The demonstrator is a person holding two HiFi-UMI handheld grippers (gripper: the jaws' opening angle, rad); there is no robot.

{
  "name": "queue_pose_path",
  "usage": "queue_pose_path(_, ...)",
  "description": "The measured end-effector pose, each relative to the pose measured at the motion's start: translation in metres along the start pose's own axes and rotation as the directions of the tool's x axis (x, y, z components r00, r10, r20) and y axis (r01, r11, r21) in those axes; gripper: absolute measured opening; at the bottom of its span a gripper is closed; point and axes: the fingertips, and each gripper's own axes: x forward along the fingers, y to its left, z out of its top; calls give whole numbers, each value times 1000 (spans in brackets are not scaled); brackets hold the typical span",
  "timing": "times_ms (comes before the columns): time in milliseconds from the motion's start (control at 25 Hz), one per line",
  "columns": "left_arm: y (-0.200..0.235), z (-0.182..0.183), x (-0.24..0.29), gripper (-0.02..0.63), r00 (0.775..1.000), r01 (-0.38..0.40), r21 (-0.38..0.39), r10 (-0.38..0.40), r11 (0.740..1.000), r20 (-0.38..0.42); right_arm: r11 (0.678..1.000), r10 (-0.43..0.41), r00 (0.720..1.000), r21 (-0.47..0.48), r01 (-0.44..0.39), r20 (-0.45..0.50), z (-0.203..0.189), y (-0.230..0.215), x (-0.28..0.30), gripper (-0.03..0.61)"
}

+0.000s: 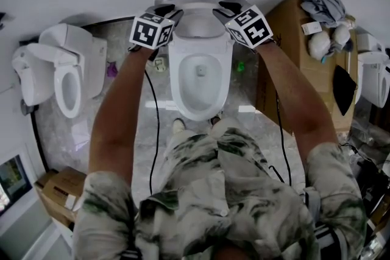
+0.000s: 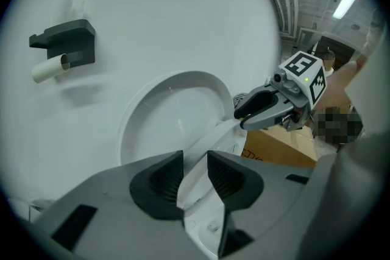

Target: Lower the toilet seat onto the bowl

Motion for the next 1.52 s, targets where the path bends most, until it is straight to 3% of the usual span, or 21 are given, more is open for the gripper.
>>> queue_pose_path(560, -14, -14, -19, 135, 998, 35, -14, -34, 999, 47, 1000, -30, 1000, 8, 30, -10, -6, 24, -11, 132)
queue_pose_path(1520, -44, -45, -50, 132, 994, 86, 20, -87, 996, 59, 997, -69, 997, 23, 69, -20, -22, 70, -33, 145)
